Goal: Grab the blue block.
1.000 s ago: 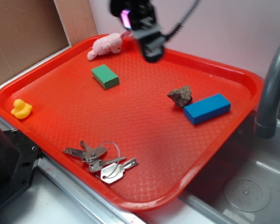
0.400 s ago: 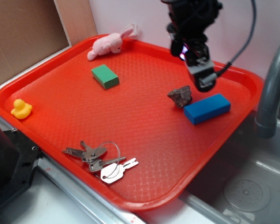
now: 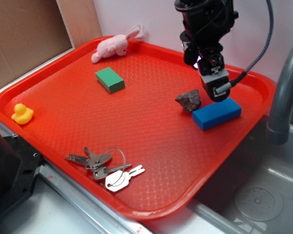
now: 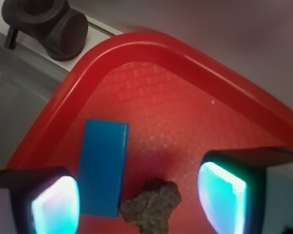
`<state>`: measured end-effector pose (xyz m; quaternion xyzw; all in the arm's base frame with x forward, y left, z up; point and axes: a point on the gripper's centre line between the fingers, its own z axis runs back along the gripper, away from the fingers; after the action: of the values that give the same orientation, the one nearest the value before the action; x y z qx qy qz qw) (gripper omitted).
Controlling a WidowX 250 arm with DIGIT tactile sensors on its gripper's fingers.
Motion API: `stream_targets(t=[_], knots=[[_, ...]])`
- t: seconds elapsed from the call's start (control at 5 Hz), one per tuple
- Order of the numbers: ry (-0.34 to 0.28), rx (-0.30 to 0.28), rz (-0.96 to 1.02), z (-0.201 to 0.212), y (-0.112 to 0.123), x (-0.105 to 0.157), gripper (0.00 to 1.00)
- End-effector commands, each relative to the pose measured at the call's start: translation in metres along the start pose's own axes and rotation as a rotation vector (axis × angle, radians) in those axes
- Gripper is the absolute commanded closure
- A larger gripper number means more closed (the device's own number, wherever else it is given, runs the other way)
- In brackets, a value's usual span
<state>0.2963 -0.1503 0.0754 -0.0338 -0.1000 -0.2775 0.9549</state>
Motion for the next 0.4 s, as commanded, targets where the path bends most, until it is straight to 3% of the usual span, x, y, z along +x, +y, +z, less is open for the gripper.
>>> stream_targets(t=[0.0, 0.2], knots=[[-0.025, 0.026, -0.028, -0.0001, -0.0243, 0.0210, 0.00], [-0.011, 0.015, -0.059, -0.0096, -0.0330, 0.0219, 0.00]])
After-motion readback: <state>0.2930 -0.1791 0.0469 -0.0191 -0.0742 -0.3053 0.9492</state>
